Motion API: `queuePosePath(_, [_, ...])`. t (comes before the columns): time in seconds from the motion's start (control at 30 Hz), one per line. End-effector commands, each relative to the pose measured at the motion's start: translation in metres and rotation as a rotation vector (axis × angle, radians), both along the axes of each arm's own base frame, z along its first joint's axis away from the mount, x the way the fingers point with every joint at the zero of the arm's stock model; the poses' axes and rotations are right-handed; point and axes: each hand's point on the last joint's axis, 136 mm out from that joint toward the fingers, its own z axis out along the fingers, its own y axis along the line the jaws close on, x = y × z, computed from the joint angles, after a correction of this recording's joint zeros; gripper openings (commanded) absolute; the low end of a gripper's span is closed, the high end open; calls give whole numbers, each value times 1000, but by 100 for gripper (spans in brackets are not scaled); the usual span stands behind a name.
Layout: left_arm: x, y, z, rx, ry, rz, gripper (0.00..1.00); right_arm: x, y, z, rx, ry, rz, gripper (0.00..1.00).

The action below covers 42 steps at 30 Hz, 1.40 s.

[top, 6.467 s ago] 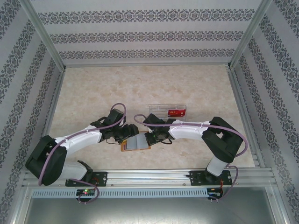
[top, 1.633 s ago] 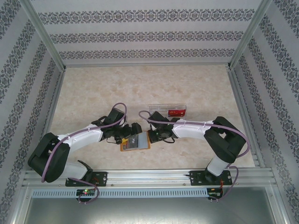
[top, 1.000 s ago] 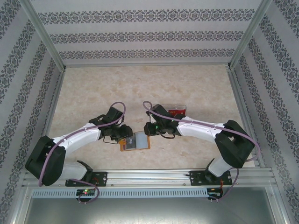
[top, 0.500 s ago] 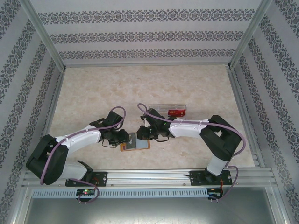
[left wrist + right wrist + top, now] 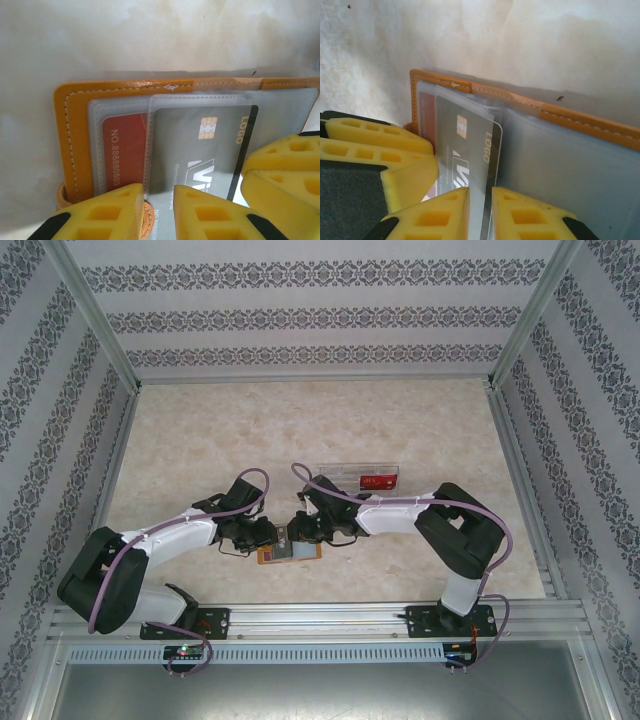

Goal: Take the credit cards out of the card holder

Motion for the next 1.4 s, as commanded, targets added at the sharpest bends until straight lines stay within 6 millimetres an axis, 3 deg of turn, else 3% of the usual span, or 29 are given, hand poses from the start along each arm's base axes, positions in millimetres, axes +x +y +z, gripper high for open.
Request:
queuePosePath(0.0, [-9, 7, -13, 21, 40, -2, 24, -7, -2, -5, -7, 21, 0, 20])
queuePosePath(0.53, [-9, 6, -14, 19, 49, 2, 23, -15, 4, -9, 26, 64, 44, 16])
queuePosePath(0.63, [-9, 6, -14, 17, 49, 0, 22, -16, 5, -10, 23, 75, 46, 5])
queuePosePath(0.67, [-9, 6, -14, 20, 50, 2, 21, -15, 4, -10, 22, 74, 42, 0])
queuePosePath(1.07, [-12, 18, -20, 95, 78, 15, 0, -12, -16, -8, 10, 58, -3, 0])
queuePosePath(1.37, [-14, 20, -20, 101, 81, 17, 0, -11, -32, -7, 5, 56, -24, 0])
